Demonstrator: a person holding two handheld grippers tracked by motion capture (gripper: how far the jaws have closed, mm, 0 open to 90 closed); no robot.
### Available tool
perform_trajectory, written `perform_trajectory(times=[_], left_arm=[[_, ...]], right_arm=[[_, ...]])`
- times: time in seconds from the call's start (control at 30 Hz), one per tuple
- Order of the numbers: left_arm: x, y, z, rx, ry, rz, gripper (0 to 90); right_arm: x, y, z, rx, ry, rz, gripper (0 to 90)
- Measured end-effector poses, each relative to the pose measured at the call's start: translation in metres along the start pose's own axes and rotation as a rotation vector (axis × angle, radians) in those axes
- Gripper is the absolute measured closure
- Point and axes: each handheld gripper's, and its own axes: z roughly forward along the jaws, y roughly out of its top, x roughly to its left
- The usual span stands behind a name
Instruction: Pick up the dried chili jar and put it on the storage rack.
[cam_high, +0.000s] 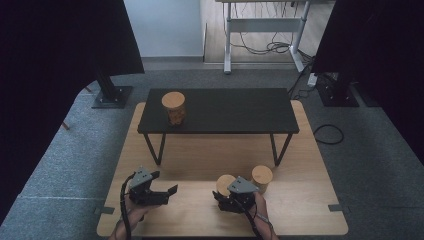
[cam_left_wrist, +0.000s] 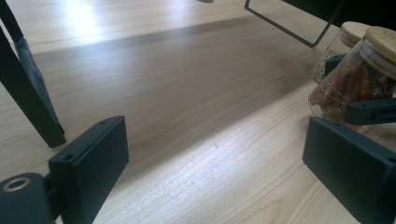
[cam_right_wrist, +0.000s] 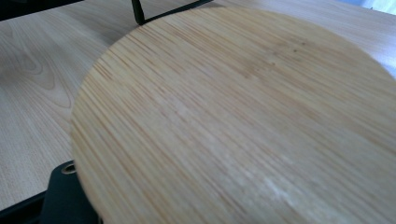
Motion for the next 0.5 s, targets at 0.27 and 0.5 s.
perform_trajectory(times=[0.27,0.5], left_arm=[[0.0003,-0.0003,0.0003,0.002,0.0,0.0,6.4],[0.0004,-0.0003,-0.0004,0.001,0.001,0.001,6.4]], right_arm=[[-0.0005,-0.0001,-0.0012,-0.004,0.002,0.001,25.0],[0.0001,0.0005,-0.0023,-0.006,0.004,-0.004,25.0]])
